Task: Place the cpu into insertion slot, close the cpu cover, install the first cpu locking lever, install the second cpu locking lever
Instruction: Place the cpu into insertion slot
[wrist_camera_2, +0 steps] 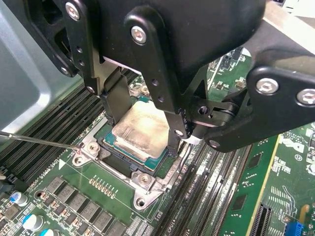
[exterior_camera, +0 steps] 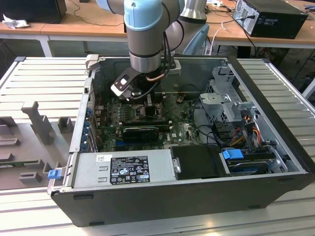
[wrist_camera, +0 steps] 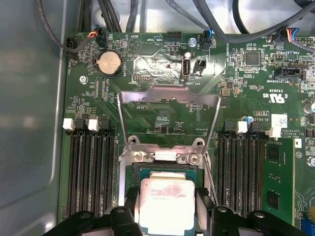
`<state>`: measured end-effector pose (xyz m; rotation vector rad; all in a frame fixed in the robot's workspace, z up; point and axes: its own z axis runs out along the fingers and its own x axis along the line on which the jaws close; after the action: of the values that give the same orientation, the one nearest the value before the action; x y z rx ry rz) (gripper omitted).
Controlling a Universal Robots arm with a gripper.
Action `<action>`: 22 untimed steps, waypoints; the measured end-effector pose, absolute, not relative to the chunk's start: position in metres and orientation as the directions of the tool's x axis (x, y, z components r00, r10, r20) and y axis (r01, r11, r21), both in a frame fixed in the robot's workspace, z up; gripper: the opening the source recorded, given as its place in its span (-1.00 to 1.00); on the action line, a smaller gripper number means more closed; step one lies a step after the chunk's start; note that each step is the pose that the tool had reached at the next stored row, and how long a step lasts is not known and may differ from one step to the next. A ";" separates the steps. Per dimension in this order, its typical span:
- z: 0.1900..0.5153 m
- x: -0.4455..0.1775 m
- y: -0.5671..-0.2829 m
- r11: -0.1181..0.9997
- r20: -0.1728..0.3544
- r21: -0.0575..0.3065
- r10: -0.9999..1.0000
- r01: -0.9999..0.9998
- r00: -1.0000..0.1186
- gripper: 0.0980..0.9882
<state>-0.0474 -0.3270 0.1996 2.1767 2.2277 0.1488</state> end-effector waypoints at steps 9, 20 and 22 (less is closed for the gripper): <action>0.199 -0.047 -0.327 0.019 0.050 0.085 0.998 0.996 -0.023 0.17; 0.199 -0.047 -0.325 0.018 0.055 0.085 0.998 0.996 -0.023 0.17; 0.199 -0.047 -0.325 0.018 0.057 0.085 0.998 0.996 -0.023 0.17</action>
<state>-0.0471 -0.3246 0.1989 2.1826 2.2284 0.1572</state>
